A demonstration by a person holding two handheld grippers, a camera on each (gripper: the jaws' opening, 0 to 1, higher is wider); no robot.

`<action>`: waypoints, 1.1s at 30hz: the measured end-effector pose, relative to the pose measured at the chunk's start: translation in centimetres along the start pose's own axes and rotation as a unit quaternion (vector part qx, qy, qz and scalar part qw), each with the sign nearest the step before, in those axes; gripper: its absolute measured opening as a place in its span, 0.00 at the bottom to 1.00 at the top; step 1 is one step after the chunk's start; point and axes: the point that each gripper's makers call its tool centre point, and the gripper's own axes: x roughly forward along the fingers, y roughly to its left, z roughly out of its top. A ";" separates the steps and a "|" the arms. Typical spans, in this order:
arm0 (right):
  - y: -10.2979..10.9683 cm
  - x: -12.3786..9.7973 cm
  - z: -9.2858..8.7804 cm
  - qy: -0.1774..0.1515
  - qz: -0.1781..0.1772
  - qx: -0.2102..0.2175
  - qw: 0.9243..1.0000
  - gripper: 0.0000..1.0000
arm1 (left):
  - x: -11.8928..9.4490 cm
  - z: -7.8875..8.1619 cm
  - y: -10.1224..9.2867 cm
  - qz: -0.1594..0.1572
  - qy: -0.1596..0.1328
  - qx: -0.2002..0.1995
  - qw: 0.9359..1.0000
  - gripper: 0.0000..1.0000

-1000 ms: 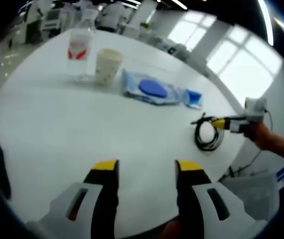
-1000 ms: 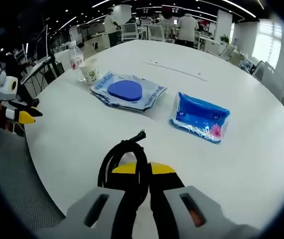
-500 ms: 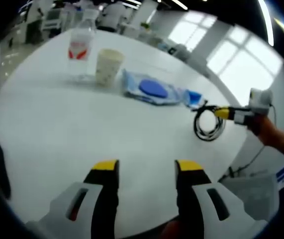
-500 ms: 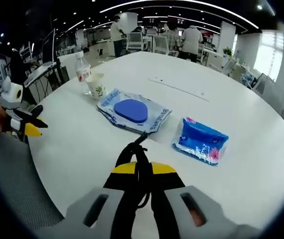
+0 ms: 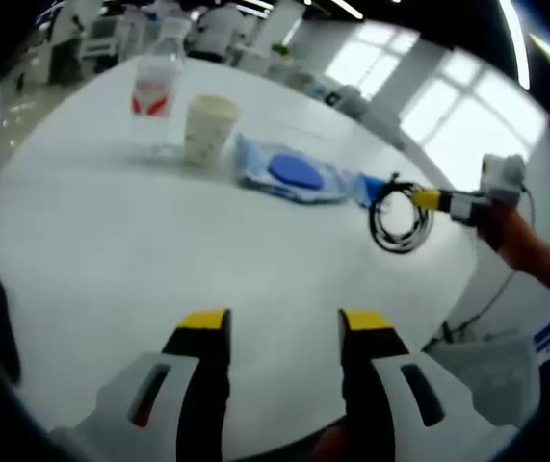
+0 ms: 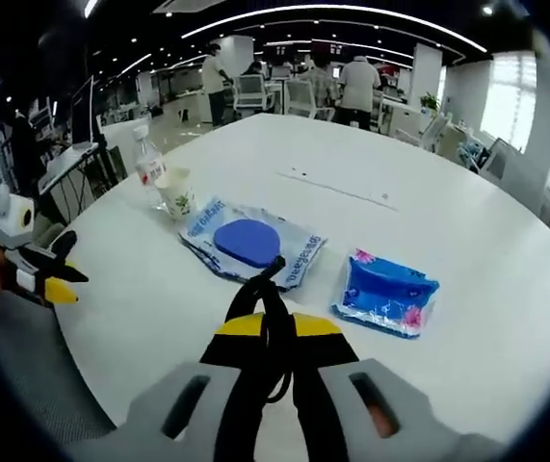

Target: Arrange the tabletop items into an orderly group along one side of the table until the central work area is clear of visible clutter.

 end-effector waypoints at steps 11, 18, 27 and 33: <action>-1.5 1.2 -2.5 0.013 -0.027 0.102 0.994 0.07 | 0.1 0.0 0.0 0.000 0.002 -0.001 1.000 0.42; -2.8 1.9 -4.8 0.023 -0.047 0.171 0.984 0.07 | 0.1 -0.2 0.0 -0.001 0.004 -0.002 1.000 0.42; -3.7 2.5 -6.3 0.037 -0.061 0.208 0.975 0.06 | 0.1 -0.2 0.1 0.001 0.006 -0.006 1.000 0.42; -3.7 3.2 -7.4 0.052 -0.063 0.218 0.972 0.06 | 0.0 -0.2 0.1 0.002 0.004 -0.008 1.000 0.42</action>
